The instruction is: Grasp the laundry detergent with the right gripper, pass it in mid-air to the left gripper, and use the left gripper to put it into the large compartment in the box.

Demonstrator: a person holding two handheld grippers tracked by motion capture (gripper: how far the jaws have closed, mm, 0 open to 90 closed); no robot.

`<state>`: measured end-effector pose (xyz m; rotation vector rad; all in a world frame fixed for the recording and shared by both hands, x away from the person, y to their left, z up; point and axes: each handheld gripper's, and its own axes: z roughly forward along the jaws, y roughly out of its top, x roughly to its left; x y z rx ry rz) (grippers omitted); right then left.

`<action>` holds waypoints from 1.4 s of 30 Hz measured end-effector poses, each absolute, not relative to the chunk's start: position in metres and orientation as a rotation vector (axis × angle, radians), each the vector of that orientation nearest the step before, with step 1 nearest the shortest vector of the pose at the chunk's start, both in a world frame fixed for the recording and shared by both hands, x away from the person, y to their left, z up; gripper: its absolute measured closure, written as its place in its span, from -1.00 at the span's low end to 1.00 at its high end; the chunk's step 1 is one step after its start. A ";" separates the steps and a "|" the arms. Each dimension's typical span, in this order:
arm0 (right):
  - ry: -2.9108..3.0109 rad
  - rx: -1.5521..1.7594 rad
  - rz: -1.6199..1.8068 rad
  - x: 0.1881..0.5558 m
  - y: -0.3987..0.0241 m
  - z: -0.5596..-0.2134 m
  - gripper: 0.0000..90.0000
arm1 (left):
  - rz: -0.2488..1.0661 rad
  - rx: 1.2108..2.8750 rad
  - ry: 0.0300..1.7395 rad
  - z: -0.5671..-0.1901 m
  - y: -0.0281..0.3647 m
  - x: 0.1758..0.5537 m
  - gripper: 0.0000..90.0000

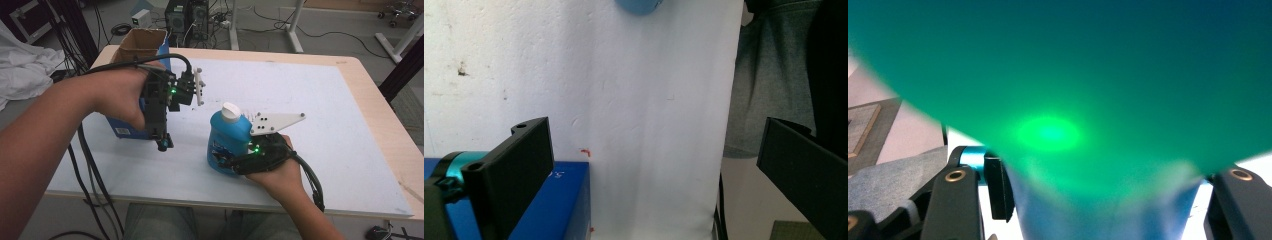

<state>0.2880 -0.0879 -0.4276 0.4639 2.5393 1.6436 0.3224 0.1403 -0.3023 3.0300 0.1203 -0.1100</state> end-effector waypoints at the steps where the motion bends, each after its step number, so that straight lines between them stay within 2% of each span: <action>1: 2.536 0.464 1.644 0.288 -0.088 -0.428 -0.15 | -0.109 3.030 0.122 -0.302 0.140 0.323 -0.96; 17: 2.466 0.395 1.619 0.282 -0.085 -0.427 0.03 | -0.104 3.027 0.110 -0.301 0.135 0.323 -0.96; 23: 2.482 0.380 1.638 0.284 -0.089 -0.420 0.04 | -0.096 3.026 0.095 -0.293 0.131 0.323 -0.96; 33: 2.552 0.197 1.615 0.286 -0.087 -0.385 0.04 | -0.082 3.010 0.045 -0.276 0.114 0.319 -0.96; 42: 2.600 0.167 1.609 0.291 -0.085 -0.388 0.05 | -0.064 3.012 -0.010 -0.254 0.098 0.312 -0.96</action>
